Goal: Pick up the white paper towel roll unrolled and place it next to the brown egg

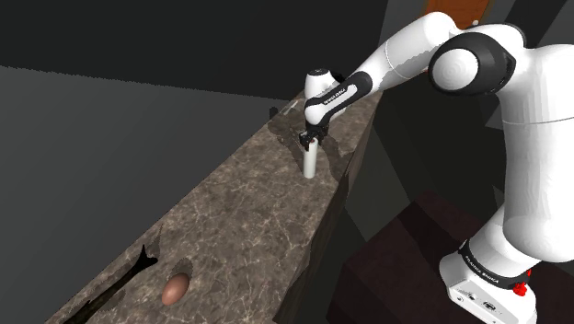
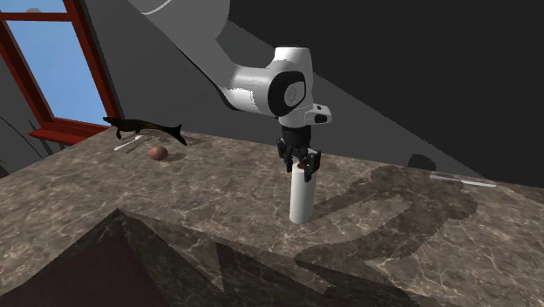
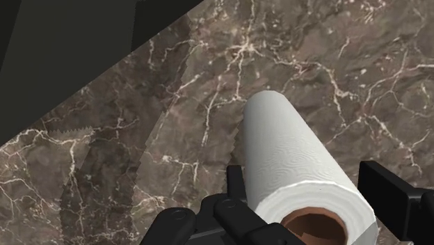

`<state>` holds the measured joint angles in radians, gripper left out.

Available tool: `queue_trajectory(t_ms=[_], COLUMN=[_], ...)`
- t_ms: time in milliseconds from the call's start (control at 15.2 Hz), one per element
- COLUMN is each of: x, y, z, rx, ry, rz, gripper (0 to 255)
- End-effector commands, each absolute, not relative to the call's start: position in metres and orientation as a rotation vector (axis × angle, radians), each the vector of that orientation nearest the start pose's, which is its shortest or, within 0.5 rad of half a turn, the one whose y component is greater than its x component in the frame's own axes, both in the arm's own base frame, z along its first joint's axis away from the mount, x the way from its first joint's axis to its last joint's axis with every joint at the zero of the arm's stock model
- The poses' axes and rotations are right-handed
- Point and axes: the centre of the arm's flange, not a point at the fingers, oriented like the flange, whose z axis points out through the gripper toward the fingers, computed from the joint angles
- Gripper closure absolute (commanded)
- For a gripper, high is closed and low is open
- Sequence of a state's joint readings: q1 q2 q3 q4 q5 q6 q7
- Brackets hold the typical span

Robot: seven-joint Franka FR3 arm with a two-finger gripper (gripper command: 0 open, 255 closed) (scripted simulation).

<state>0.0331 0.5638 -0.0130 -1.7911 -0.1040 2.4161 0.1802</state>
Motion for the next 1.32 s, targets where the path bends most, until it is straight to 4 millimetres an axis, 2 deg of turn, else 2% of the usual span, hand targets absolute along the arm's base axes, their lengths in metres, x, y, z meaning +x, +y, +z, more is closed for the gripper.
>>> queue_trajectory(t_ms=[0, 462, 1254], x=[0.663, 0.663, 0.663], y=[0.013, 0.013, 0.013], z=[0.242, 0.242, 0.305], rx=[-3.209, -3.209, -3.209], ry=[0.132, 0.132, 0.132], rz=[-0.109, -0.11, -0.11], gripper=[255, 255, 255])
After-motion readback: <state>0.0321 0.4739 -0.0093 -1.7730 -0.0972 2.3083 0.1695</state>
